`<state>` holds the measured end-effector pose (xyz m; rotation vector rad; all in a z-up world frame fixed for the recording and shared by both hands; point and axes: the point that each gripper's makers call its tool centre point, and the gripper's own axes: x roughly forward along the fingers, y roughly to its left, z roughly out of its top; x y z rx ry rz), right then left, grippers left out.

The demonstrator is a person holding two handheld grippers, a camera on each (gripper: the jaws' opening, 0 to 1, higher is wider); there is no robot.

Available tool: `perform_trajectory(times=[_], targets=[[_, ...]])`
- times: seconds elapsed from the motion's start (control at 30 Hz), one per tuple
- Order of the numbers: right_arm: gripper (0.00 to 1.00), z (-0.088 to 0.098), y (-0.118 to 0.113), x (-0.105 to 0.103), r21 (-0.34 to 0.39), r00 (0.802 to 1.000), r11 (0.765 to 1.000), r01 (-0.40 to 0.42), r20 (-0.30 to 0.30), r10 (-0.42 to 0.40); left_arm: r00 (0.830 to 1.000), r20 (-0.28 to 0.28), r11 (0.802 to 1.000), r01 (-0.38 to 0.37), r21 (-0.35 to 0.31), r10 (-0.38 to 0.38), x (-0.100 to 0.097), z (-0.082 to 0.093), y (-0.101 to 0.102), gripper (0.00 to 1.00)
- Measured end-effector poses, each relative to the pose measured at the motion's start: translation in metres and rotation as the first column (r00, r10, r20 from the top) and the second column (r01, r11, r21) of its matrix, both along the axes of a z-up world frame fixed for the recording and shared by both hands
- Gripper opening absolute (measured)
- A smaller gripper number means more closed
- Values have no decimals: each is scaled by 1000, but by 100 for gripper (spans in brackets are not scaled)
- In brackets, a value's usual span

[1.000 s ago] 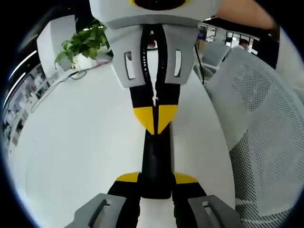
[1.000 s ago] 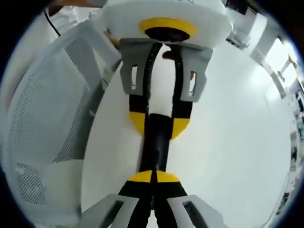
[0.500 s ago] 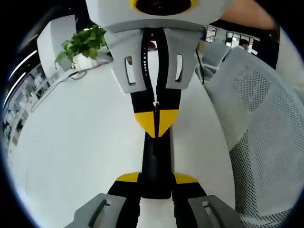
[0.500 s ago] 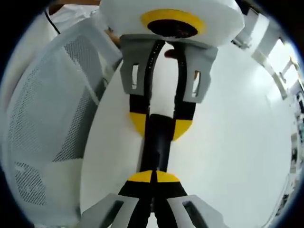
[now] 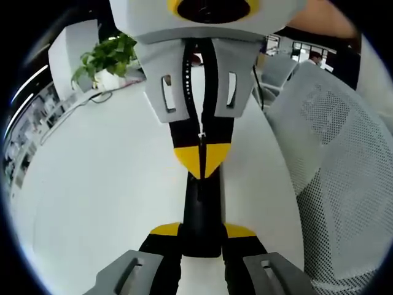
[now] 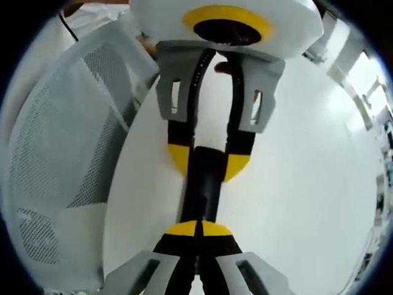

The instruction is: Press the specified remote control buttons in sequence, fully releasing each button before pressing the next.

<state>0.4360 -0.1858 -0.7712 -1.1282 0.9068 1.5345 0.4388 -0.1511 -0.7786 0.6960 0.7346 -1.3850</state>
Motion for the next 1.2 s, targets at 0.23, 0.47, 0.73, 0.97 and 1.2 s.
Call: perform_trajectory(times=[0.23,0.47,0.73,0.97,1.2], targets=[[0,1,0,1,13,1000,1000,6,-5,-6,1000,-2,1000,3,-2,-3,0,0,0,25],[0,3,-4,1,23,1000,1000,17,-3,-17,1000,-2,1000,3,-2,-3,0,0,0,25],[0,8,-1,1,40,1000,999,19,4,-19,1000,0,1000,1,1,-1,1,0,0,25],[0,6,-5,-3,32,1000,999,18,0,-18,1000,0,1000,2,4,-2,1,0,0,25],[0,6,-3,-6,31,1000,999,14,-5,-14,1000,1,1000,3,7,-3,1,0,-1,25]])
